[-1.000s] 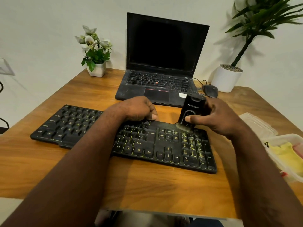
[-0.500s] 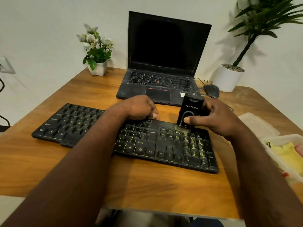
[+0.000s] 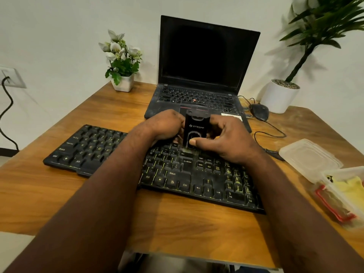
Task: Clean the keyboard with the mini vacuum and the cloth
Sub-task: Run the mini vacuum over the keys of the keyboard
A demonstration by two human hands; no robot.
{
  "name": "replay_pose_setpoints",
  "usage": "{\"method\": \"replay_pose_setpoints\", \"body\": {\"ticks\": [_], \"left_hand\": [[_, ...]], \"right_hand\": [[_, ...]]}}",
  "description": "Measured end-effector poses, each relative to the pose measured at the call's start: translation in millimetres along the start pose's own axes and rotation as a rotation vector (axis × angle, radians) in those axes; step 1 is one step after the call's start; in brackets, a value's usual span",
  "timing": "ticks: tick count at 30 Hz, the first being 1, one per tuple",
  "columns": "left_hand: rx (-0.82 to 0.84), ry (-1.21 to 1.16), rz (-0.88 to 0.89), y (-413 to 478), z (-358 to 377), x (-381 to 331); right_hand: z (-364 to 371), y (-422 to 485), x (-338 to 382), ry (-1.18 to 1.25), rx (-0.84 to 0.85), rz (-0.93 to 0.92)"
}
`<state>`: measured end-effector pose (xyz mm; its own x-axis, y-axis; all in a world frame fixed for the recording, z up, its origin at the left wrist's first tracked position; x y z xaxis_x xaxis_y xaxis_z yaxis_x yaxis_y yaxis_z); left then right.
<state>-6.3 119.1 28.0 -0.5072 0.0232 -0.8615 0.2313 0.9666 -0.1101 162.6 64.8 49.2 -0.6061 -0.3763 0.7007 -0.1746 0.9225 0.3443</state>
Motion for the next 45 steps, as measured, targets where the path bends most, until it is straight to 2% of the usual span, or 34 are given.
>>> {"method": "replay_pose_setpoints", "body": {"ticks": [3,6,10,14,17,21,22,25,28,30,32,35,40,43,45], "left_hand": [[0.020,-0.059,-0.031,-1,1,1],[-0.048,0.021,0.023,-1,-2,-4],[-0.008,-0.042,-0.019,-1,2,-1],[-0.058,0.009,0.010,1,-2,-1],[-0.007,-0.082,-0.020,0,1,1],[-0.033,-0.019,0.008,1,-1,1],[-0.033,-0.010,0.012,3,-1,2],[0.017,-0.089,-0.031,8,4,8],[0.075,-0.063,-0.007,9,6,7],[0.120,0.047,0.067,7,7,3],[0.165,0.136,0.120,4,9,-1],[0.190,0.156,0.129,1,12,-3],[0.201,0.157,0.103,1,13,-3],[0.212,0.187,0.132,-1,16,-6],[0.160,0.208,0.135,-1,15,-7]], "right_hand": [[-4,4,0,-0.085,-0.067,-0.019],[4,0,2,-0.010,0.043,-0.017],[-5,4,0,-0.102,-0.078,-0.043],[2,-2,1,-0.005,0.037,-0.032],[-4,3,-1,-0.084,-0.076,-0.038],[0,-3,1,0.012,0.050,-0.033],[0,-3,-1,-0.007,0.035,-0.037],[-13,3,-7,-0.211,-0.167,-0.050],[-27,-3,-14,-0.104,-0.225,-0.014],[-32,-9,-18,-0.027,-0.170,-0.008],[-31,-13,-18,0.027,-0.045,0.020],[-27,-16,-17,0.050,0.104,0.042],[-46,-16,-28,0.045,0.048,0.087],[-27,-18,-14,0.101,0.064,0.048],[-13,-17,-6,0.099,0.085,-0.002]]}}
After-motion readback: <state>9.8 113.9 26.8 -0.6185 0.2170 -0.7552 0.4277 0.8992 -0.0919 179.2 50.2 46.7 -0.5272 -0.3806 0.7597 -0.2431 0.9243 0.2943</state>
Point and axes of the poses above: each hand's wrist, its own y-axis towards the middle knuckle, its own z-axis out of the palm, x = y × z, the point moved 5 cm from there along y, towards the middle knuckle, and after that the axes turned 7 degrees about -x, right-handed, at the moved point
